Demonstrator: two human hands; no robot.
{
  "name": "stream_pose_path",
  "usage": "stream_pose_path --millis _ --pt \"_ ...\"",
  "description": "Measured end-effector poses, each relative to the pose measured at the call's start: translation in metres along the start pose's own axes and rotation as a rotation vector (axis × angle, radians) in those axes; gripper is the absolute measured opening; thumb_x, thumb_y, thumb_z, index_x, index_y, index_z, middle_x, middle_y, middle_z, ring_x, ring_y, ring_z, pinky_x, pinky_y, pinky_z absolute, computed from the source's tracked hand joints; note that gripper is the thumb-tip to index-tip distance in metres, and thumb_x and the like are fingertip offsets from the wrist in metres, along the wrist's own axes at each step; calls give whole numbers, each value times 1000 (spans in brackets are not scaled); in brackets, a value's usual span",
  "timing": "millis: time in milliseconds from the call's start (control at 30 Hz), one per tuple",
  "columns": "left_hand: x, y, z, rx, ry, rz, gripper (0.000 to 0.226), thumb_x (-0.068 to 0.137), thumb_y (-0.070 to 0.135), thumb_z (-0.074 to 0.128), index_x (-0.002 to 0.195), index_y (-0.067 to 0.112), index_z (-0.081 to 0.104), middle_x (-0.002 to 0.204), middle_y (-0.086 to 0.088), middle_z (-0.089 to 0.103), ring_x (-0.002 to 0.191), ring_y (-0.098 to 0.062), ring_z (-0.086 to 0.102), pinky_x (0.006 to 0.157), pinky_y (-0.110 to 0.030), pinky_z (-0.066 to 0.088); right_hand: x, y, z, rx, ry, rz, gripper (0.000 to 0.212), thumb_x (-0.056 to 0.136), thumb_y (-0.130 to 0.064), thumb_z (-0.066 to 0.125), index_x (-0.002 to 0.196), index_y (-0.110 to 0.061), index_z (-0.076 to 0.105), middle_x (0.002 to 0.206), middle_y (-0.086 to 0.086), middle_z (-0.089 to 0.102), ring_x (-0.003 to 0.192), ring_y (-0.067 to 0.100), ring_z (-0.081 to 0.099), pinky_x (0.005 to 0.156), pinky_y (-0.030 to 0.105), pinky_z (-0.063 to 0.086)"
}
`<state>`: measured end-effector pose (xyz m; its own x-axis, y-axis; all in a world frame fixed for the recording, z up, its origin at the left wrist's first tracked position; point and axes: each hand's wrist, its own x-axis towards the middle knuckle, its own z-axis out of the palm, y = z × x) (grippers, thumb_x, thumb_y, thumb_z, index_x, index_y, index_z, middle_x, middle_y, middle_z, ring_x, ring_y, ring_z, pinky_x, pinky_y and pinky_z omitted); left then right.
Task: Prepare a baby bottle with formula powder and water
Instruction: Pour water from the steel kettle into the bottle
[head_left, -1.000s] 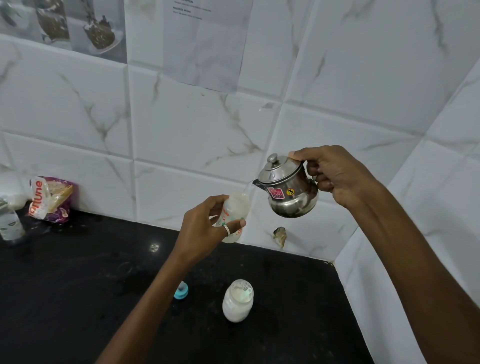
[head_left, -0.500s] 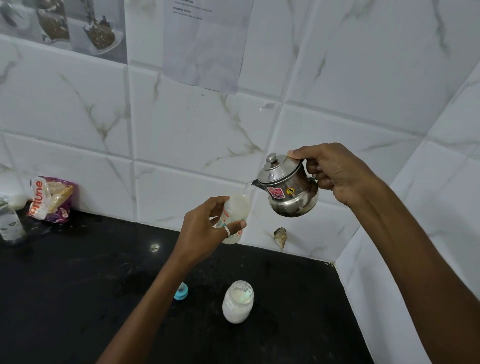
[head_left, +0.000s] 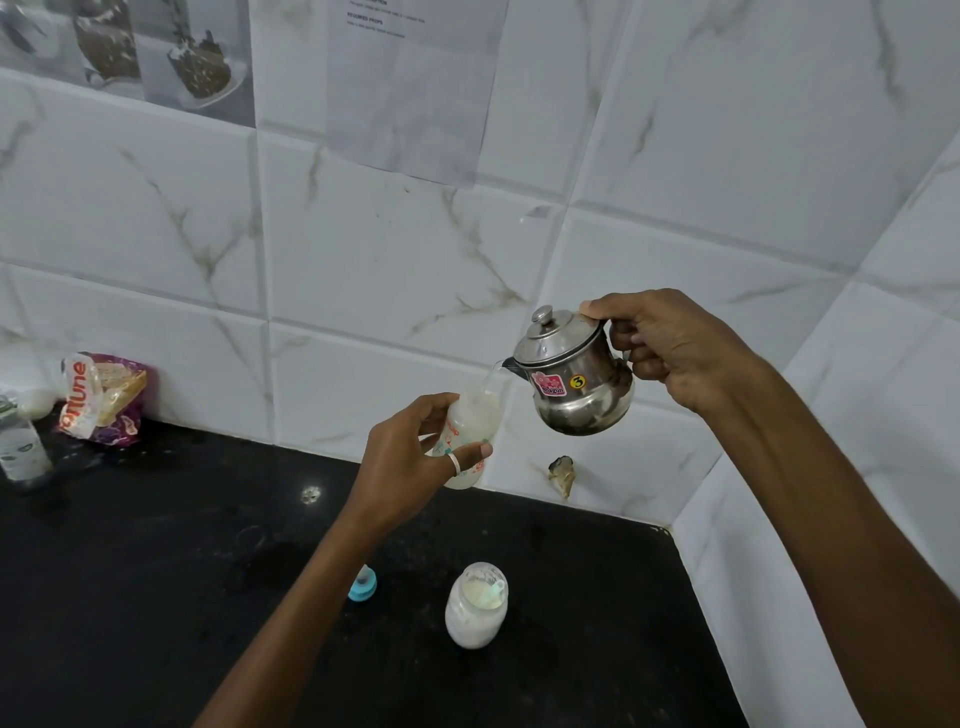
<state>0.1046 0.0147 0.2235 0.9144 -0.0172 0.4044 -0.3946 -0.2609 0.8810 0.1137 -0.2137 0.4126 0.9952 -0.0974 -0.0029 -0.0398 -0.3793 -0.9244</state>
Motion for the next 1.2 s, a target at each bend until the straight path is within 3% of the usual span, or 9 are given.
stream_pose_path --millis 400,900,1067,1200 --pt "0 -1 -1 1 4 5 62 75 37 86 130 22 62 114 18 65 105 -1 64 81 -1 48 0 1 0 -24 -5 -10 18 87 -27 71 84 -17 57 50 -9 35 44 9 21 40 20 17" --pt "-1 0 -4 12 4 12 62 75 38 86 130 24 61 115 19 65 106 -2 64 82 -2 49 -3 -4 -1 -21 -14 -25 21 86 -27 72 71 -20 59 51 -9 35 44 9 20 39 19 17" --pt "-2 4 -5 9 -3 6 64 69 52 80 126 31 59 110 30 60 103 6 62 80 1 46 -4 -5 -1 -18 -7 -31 19 86 -26 72 74 -19 59 51 -9 35 42 8 22 39 19 17" --pt "-2 2 -4 21 4 0 64 74 42 84 130 24 61 113 22 63 105 -1 63 80 0 47 -5 -6 -1 -17 -2 -31 19 86 -26 73 72 -20 61 51 -9 36 44 9 22 40 19 17"
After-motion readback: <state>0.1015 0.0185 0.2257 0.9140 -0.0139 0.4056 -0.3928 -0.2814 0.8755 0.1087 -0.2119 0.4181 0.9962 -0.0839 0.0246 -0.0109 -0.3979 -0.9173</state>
